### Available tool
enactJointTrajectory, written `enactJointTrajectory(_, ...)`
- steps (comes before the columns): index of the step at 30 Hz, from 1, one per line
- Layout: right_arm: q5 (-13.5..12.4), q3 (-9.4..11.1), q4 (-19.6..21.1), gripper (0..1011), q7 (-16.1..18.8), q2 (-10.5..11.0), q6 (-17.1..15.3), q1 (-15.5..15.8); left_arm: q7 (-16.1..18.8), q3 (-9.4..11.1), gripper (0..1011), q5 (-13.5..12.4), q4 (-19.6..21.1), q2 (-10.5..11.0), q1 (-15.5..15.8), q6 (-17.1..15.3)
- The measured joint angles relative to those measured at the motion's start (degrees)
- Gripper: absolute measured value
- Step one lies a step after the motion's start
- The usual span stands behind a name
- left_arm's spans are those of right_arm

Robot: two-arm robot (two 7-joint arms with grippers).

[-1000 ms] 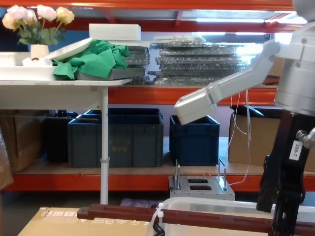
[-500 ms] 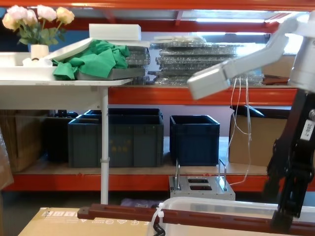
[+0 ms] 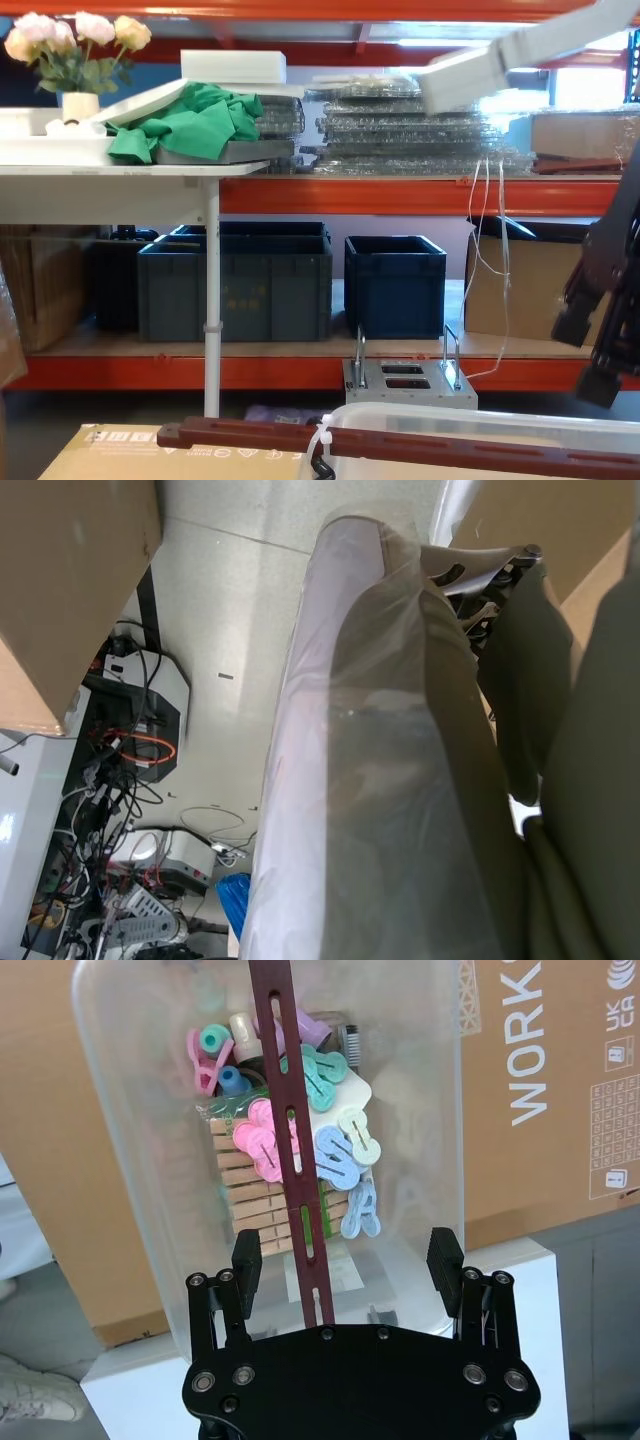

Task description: Use one hand to grasp the basket and place it at the designated location.

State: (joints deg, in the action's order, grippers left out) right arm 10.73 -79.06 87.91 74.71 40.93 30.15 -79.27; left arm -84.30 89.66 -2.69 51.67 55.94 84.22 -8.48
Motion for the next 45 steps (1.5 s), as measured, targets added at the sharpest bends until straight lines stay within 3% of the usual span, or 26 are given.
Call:
enactJointTrajectory(13, -2.95, 3.43, 3.50, 1001, 0.91, 3.93, 0.44, -0.21, 0.00, 0.00, 0, -0.01, -0.02, 0.00, 0.00, 0.00)
enactJointTrajectory(31, -3.77, 6.16, 5.13, 1001, 1.52, 6.02, 0.52, 0.69, 0.00, 0.00, 0, -0.01, -0.02, 0.01, 0.00, 0.00)
enactJointTrajectory(45, -3.20, 7.30, 5.10, 1001, 1.52, 6.22, 0.01, 1.31, 0.00, 0.00, 0, -0.01, -0.02, 0.01, 0.00, 0.00)
